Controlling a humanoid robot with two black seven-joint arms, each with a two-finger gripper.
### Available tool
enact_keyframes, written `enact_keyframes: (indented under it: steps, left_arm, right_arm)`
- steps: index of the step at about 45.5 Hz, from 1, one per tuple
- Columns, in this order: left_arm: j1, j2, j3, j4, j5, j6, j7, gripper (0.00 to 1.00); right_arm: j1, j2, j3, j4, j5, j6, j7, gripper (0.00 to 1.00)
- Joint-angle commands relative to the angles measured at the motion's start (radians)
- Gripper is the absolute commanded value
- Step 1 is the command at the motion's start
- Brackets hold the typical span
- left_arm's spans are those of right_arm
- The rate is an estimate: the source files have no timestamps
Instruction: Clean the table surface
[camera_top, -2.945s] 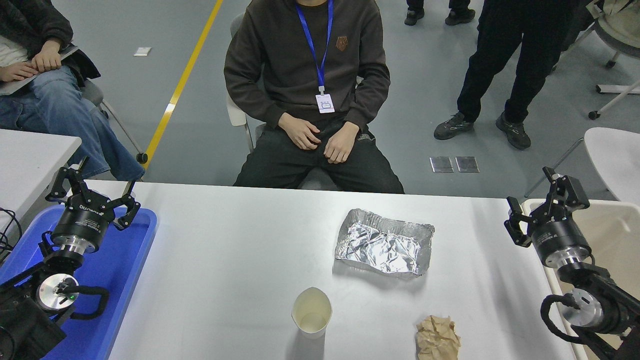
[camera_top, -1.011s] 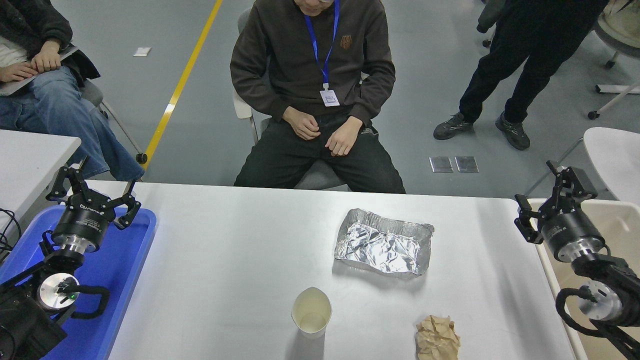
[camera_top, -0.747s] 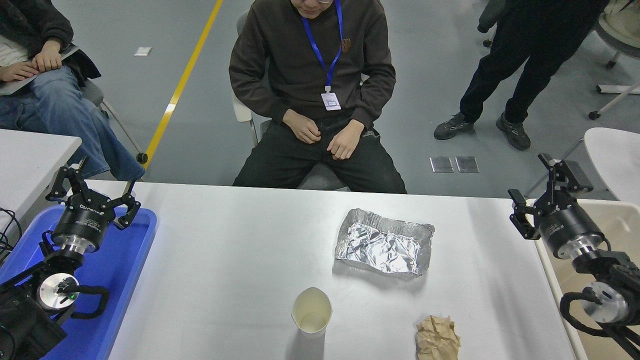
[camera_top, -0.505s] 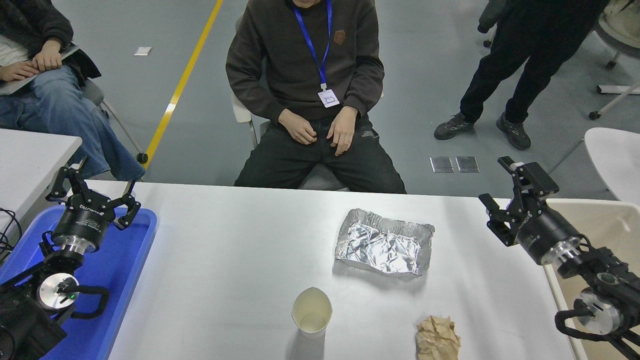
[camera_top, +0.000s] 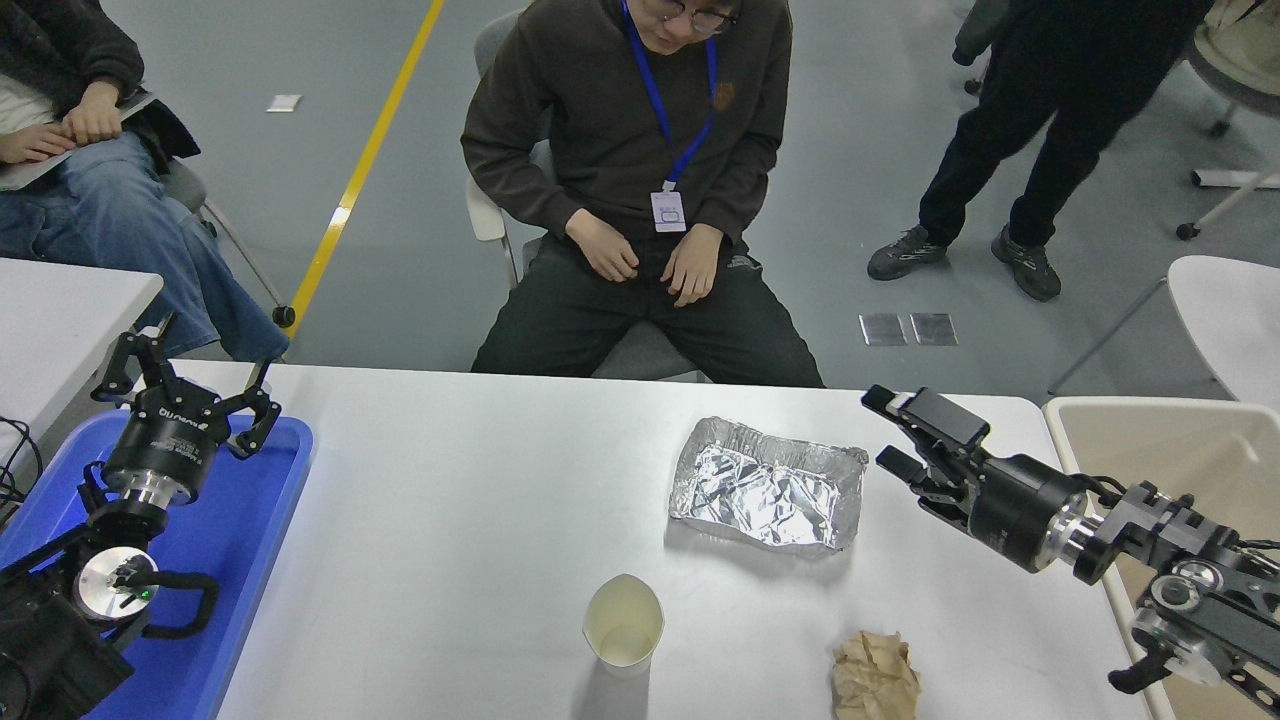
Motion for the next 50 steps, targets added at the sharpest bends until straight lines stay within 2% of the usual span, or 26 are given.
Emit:
enact_keyframes:
  steps: [1, 22, 29, 31, 40, 50]
  left_arm:
    - [0.000, 0.000, 0.000, 0.000, 0.000, 0.000, 0.000, 1.00]
    - [0.000, 0.000, 0.000, 0.000, 0.000, 0.000, 0.000, 1.00]
    - [0.000, 0.000, 0.000, 0.000, 0.000, 0.000, 0.000, 1.00]
    - [0.000, 0.000, 0.000, 0.000, 0.000, 0.000, 0.000, 1.00]
    - [0.000, 0.000, 0.000, 0.000, 0.000, 0.000, 0.000, 1.00]
    - [0.000, 0.000, 0.000, 0.000, 0.000, 0.000, 0.000, 1.00]
  right_arm:
    - [0.226, 0.002, -0.229, 0.016, -0.059, 0.080, -0.033, 0.99]
    - [0.596, 0.137, -0.645, 0.021, -0.059, 0.086, -0.034, 0.99]
    - [0.630, 0.189, -0.698, 0.016, -0.048, 0.088, -0.048, 0.99]
    - [0.637, 0.210, -0.702, 0.014, -0.042, 0.088, -0.086, 0.99]
    - [0.639, 0.287, -0.691, 0.011, 0.093, 0.127, -0.370, 0.99]
    - [0.679, 0.359, -0.705, -0.005, 0.079, 0.129, -0.384, 0.99]
